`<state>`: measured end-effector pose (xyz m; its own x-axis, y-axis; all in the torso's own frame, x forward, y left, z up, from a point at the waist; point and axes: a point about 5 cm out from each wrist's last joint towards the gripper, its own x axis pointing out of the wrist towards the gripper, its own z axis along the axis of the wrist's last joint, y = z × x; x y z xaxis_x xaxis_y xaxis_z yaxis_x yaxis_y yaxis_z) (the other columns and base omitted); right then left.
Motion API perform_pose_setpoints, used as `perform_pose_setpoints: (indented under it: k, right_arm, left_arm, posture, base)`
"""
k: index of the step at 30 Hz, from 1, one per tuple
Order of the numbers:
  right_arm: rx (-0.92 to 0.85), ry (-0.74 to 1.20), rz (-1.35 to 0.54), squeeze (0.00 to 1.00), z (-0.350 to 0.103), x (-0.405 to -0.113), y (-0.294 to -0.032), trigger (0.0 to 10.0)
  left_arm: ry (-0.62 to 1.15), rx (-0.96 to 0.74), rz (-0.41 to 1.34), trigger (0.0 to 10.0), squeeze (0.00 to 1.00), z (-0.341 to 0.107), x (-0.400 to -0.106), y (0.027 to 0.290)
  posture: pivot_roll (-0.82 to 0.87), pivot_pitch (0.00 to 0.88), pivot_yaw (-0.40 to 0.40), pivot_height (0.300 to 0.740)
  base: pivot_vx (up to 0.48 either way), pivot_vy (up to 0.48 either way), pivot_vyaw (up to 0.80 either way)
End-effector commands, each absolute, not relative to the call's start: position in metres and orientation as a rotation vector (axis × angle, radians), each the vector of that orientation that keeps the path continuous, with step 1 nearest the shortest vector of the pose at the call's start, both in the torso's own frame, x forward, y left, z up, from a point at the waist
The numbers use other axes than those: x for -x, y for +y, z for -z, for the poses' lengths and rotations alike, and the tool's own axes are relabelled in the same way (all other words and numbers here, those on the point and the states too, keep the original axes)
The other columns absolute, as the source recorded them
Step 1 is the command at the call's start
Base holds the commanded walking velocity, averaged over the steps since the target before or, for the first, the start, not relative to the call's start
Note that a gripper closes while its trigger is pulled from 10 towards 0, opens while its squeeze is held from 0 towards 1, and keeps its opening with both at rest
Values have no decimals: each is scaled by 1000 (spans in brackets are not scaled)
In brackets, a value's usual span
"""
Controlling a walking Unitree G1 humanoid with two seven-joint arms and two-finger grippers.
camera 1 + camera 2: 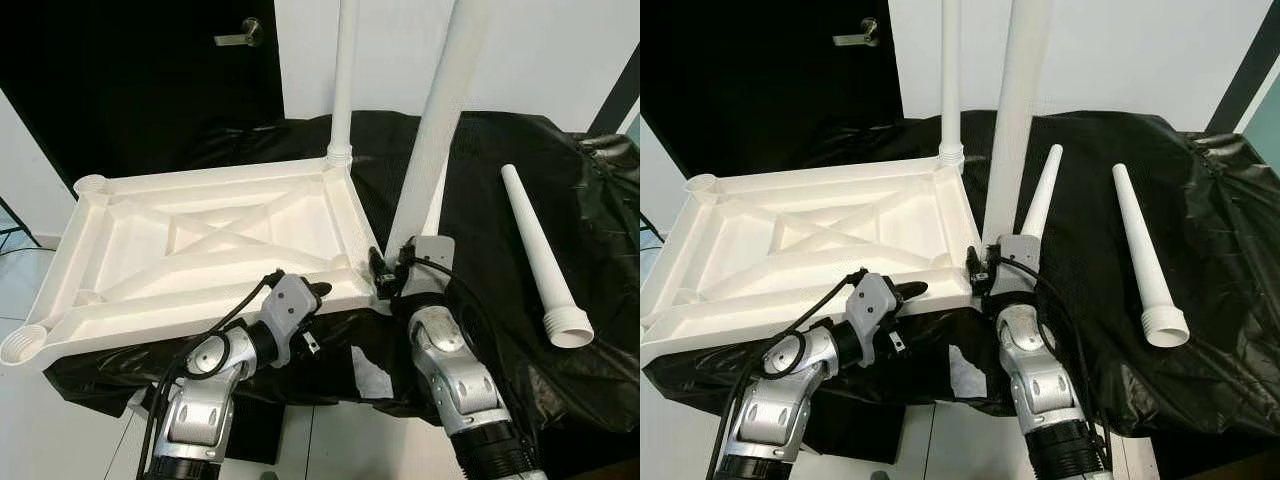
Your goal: Building children table
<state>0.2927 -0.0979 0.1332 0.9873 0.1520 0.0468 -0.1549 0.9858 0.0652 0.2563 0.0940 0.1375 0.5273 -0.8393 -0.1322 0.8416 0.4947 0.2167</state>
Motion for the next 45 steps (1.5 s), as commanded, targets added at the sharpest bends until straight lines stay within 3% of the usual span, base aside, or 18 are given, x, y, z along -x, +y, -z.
perform_pose_setpoints:
  k: [1, 9, 10, 11, 12, 16, 26, 27, 28, 29, 31, 32, 43, 44, 45]
  right_arm:
    - [-96, -70, -207, 1000, -137, -290, -98, 10000]
    - [-27, -110, -370, 1000, -143, -289, -119, 10000]
    - [-24, -104, -397, 122, -143, -291, -124, 10000]
    - [-12, -102, -422, 0, -144, -292, -129, 10000]
    - [13, -74, -519, 0, -144, -295, -133, 10000]
    - [91, -57, -618, 0, -142, -302, -139, 10000]
    - [179, -13, -763, 0, -138, -312, -133, 10000]
    - [191, -5, -791, 0, -137, -314, -131, 8235]
    - [191, -5, -791, 0, -137, -314, -131, 8235]
    - [206, 1, -817, 0, -135, -315, -128, 2824]
    - [206, 1, -817, 0, -135, -315, -128, 2824]
    - [214, 3, -838, 0, -135, -317, -127, 0]
    - [199, 71, -790, 0, -122, -320, -132, 0]
    - [189, 70, -757, 0, -121, -320, -132, 1569]
    - [189, 70, -757, 0, -121, -320, -132, 1569]
  left_arm:
    - [-15, -276, 843, 10000, 0, -139, -265, 96]
    - [-16, -271, 844, 10000, 0, -138, -264, 94]
    - [-16, -270, 843, 10000, 0, -138, -264, 94]
    - [-17, -268, 842, 10000, 0, -139, -264, 94]
    - [-18, -267, 840, 10000, 0, -139, -265, 94]
    - [-21, -266, 828, 10000, 0, -140, -268, 95]
    - [-22, -270, 828, 10000, 0, -141, -267, 96]
    - [-20, -273, 827, 10000, 0, -140, -266, 97]
    - [-20, -273, 827, 10000, 0, -140, -266, 97]
    - [-17, -279, 823, 10000, 0, -140, -266, 100]
    - [-17, -279, 823, 10000, 0, -140, -266, 100]
    - [-16, -283, 818, 10000, 0, -140, -267, 101]
    - [-24, -275, 800, 10000, 0, -141, -268, 102]
    - [-24, -274, 800, 10000, 0, -141, -269, 101]
    - [-24, -274, 800, 10000, 0, -141, -269, 101]
  posture:
    - [-1, 0, -16, 740]
    - [-16, 0, -16, 740]
    - [-18, 0, -16, 740]
    - [-18, 0, -15, 740]
    - [-20, 0, -11, 740]
    - [-18, 0, -6, 740]
    - [-4, 0, -13, 740]
    - [-4, 0, -13, 740]
    - [-4, 0, -13, 740]
    - [3, 0, -18, 740]
    - [3, 0, -18, 740]
    - [6, 0, -20, 740]
    - [6, 0, -23, 740]
    - [5, 0, -24, 740]
    - [5, 0, -24, 740]
  base:
    - [0, 0, 0]
    - [0, 0, 0]
    - [0, 0, 0]
    - [0, 0, 0]
    - [0, 0, 0]
    - [0, 0, 0]
    - [0, 0, 0]
    - [0, 0, 0]
    - [0, 0, 0]
    - [0, 0, 0]
    - [0, 0, 0]
    - [0, 0, 0]
    - [0, 0, 0]
    - [0, 0, 0]
    - [0, 0, 0]
